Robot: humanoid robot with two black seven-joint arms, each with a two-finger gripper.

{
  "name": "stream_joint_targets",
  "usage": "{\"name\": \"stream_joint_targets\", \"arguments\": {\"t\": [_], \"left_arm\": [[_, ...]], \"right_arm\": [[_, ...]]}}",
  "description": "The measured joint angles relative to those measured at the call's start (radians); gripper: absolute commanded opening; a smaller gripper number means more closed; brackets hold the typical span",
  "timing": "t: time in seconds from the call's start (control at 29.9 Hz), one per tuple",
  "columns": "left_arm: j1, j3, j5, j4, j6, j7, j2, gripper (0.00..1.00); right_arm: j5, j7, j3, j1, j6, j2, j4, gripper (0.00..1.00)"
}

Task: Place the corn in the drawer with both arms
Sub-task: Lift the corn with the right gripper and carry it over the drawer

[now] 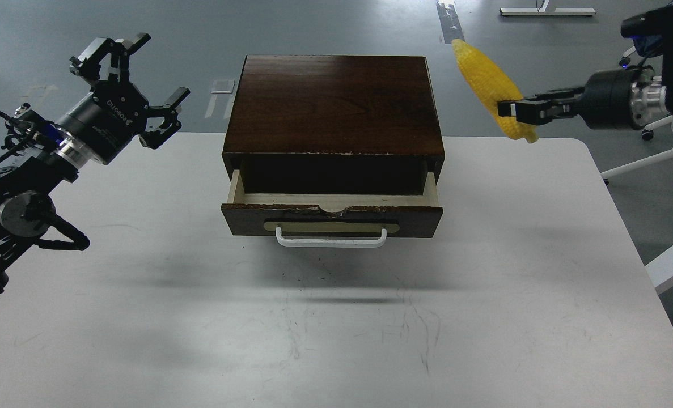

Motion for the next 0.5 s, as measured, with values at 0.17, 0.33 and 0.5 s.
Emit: {"name": "stream_joint_targets", "arguments": {"t": [0.17,0.33,0.5], "left_arm": [[0.0,-0.001,-0.001,-0.008,0.0,0.0,0.002,0.98],[0.0,-0.001,-0.002,-0.019,0.0,0.0,0.013,0.98],[0.0,-0.001,-0.002,-0.022,0.0,0.0,0.025,0.98]], "right_arm": [[0.001,0.0,-0.107,0.156,-0.002,0.204,0.005,0.12],[-0.004,0.0,-0.162,0.241,-0.007,0.38,0.012,0.12],[-0.086,0.0,-0.198,0.28,-0.044,0.522,0.014,0.12]]}}
